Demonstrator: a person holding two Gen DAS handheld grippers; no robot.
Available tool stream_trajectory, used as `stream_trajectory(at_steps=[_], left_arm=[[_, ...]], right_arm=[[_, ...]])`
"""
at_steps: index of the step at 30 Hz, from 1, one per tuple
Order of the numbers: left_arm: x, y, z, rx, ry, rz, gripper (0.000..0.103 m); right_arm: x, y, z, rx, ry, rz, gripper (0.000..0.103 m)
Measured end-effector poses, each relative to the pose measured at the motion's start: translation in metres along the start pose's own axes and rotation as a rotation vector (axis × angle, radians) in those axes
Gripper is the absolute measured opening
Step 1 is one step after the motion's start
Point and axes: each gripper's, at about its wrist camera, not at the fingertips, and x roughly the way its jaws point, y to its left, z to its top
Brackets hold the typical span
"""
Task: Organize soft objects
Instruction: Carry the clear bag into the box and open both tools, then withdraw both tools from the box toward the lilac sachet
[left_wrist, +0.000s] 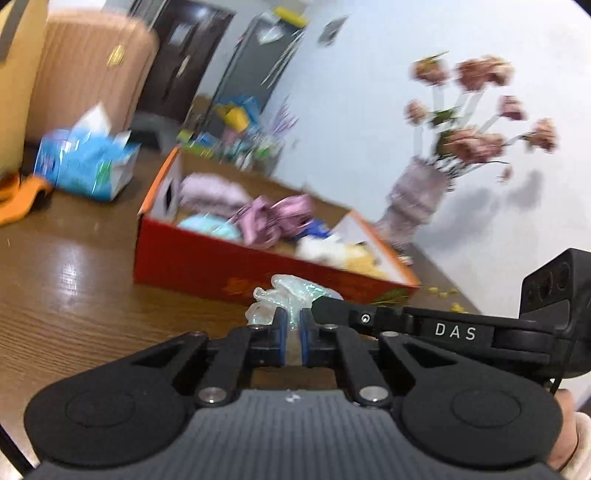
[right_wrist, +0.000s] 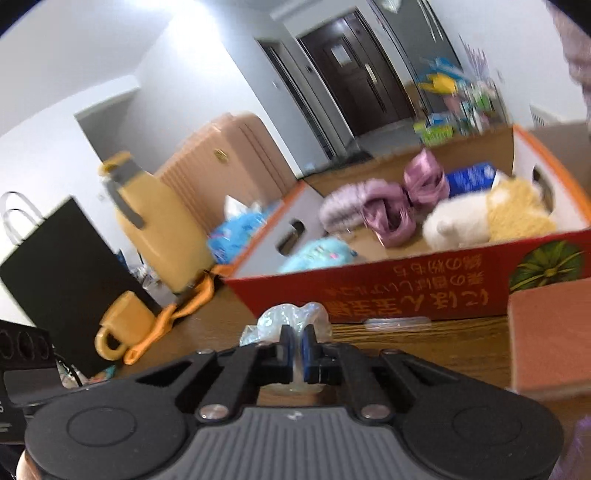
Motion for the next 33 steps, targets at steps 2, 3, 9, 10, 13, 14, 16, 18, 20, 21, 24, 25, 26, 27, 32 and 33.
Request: stream_trajectory(at_steps=[2,3,9,10,13,14,16,18,20,21,24,25,26,27,32,33], left_arm=[[-0.014,-0.014,0.000,0.020,-0.013,-0.012,0.008],[-0.019,-0.020,0.002,0.023,-0.019,-0.022,0.008],[-0.015,-0.037,0.048,0.050,-0.074,-0.063,0.008],[-0.005,-0.037,0.058,0.050,-0.069,-0.051,0.008],[0.041,-0.026,0.085,0.045,-0.017,-0.002,0.008],[0.059,-0.020,0.089,0.045,0.003,0.018,0.008],[0.090,-0.007,0.091,0.038,0.052,0.053,0.008],[0.116,0.005,0.086,0.043,0.106,0.090,0.008],[0.130,0.014,0.079,0.056,0.142,0.113,0.011],[0.132,0.020,0.076,0.064,0.142,0.111,0.014],[0.123,0.024,0.075,0.091,0.113,0.128,0.029],[0.118,0.024,0.077,0.102,0.101,0.139,0.039],[0.112,0.022,0.080,0.115,0.089,0.156,0.042],[0.103,0.019,0.084,0.137,0.074,0.172,0.042],[0.036,-0.005,0.099,0.248,-0.043,0.308,0.066],[0.019,-0.009,0.098,0.272,-0.078,0.335,0.070]], right_arm=[[-0.023,0.013,-0.003,-0.032,-0.040,-0.009,0.005],[-0.032,0.019,-0.001,-0.047,-0.061,-0.014,0.005],[-0.050,0.029,0.041,-0.097,-0.150,-0.025,0.005],[-0.043,0.025,0.053,-0.089,-0.150,-0.028,0.005],[-0.003,0.002,0.085,-0.064,-0.098,-0.059,0.005],[0.014,-0.007,0.090,-0.054,-0.062,-0.069,0.005],[0.047,-0.030,0.096,0.009,0.002,-0.084,0.005],[0.076,-0.050,0.094,0.066,0.067,-0.099,0.005],[0.098,-0.060,0.089,0.088,0.120,-0.133,0.014],[0.104,-0.060,0.086,0.079,0.132,-0.154,0.017],[0.102,-0.056,0.084,0.050,0.138,-0.168,0.026],[0.094,-0.053,0.086,0.038,0.122,-0.179,0.033],[0.084,-0.048,0.088,0.017,0.105,-0.196,0.040],[0.073,-0.044,0.092,-0.005,0.087,-0.208,0.043],[-0.019,-0.011,0.105,-0.171,-0.042,-0.294,0.056],[-0.040,-0.003,0.104,-0.212,-0.076,-0.316,0.059]])
